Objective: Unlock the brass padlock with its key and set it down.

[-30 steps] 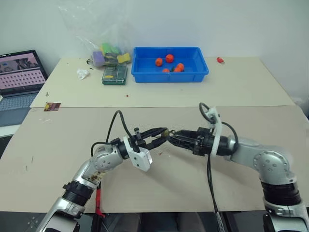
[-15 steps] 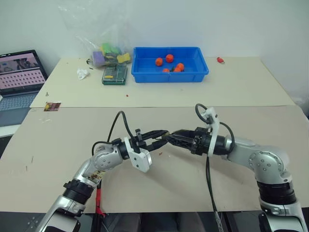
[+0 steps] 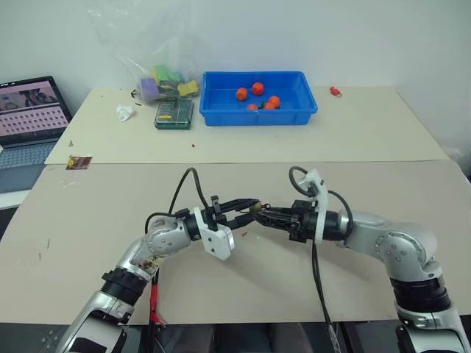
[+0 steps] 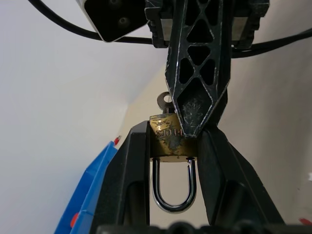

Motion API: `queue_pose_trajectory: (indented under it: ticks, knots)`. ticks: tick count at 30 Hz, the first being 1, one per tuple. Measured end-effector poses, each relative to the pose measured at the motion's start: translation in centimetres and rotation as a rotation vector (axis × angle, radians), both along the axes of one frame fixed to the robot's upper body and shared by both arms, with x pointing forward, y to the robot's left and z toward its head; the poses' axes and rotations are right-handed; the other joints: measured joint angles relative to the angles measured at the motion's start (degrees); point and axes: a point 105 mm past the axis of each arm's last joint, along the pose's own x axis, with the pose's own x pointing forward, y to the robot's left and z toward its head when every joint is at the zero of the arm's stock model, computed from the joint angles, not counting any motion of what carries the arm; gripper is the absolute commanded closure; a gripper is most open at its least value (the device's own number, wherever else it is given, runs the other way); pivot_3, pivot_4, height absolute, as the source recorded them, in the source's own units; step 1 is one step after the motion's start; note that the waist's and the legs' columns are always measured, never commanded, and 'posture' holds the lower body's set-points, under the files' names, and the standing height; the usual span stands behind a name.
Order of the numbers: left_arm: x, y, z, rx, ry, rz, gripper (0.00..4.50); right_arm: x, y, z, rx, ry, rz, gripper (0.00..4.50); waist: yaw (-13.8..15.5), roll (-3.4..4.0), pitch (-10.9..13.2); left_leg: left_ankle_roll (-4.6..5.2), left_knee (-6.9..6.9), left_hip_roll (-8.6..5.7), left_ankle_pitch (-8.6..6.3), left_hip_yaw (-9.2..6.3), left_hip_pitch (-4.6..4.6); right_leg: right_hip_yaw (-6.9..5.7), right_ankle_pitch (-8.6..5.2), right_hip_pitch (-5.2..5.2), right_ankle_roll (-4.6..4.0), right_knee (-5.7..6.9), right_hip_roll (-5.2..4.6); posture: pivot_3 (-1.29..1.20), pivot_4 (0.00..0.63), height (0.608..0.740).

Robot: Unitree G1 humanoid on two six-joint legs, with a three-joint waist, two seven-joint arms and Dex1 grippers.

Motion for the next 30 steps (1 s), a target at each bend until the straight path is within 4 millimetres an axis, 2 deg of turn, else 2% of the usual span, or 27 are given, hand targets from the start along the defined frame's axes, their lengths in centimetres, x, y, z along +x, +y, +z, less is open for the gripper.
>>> queue_pose_trajectory:
  ticks: [15, 17, 21, 22, 30]
  knots:
    - [-0.02, -0.14, -0.22, -0.001, 0.004, -0.002, 3.68, 0.05, -0.13, -0.12, -0.01, -0.011, 0.003, 4.26, 0.0, 0.0, 0.0, 0.0, 0.0, 0.0, 0.0, -0.02, 0.0, 0.0, 0.0, 0.0, 0.0, 0.0, 0.0, 0.0, 0.15, 0.74]
    - [0.02, -0.1, -0.23, -0.002, 0.005, 0.001, 3.68, 0.09, -0.06, -0.12, -0.008, -0.012, 0.001, 3.2, 0.0, 0.0, 0.0, 0.0, 0.0, 0.0, 0.0, -0.02, 0.0, 0.0, 0.0, 0.0, 0.0, 0.0, 0.0, 0.0, 0.15, 0.74]
    - [0.03, -0.17, -0.15, -0.01, 0.005, 0.001, 3.68, 0.25, -0.13, -0.13, -0.012, -0.017, -0.009, 2.04, 0.1, 0.0, 0.0, 0.0, 0.0, 0.0, 0.0, -0.03, 0.0, 0.0, 0.0, 0.0, 0.0, 0.0, 0.0, 0.0, 0.15, 0.74]
    - [0.0, -0.3, -0.11, -0.016, 0.005, -0.001, 3.68, 0.28, -0.09, -0.11, -0.011, -0.018, -0.01, 1.61, 0.1, 0.0, 0.0, 0.0, 0.0, 0.0, 0.0, -0.04, 0.0, 0.0, 0.0, 0.0, 0.0, 0.0, 0.0, 0.0, 0.15, 0.74]
    - [-0.08, -0.75, -0.03, -0.031, 0.003, -0.006, 3.68, 0.22, 0.27, -0.01, 0.006, -0.011, 0.002, 1.61, 0.0, 0.0, 0.0, 0.0, 0.0, 0.0, 0.0, -0.04, 0.0, 0.0, 0.0, 0.0, 0.0, 0.0, 0.0, 0.0, 0.15, 0.74]
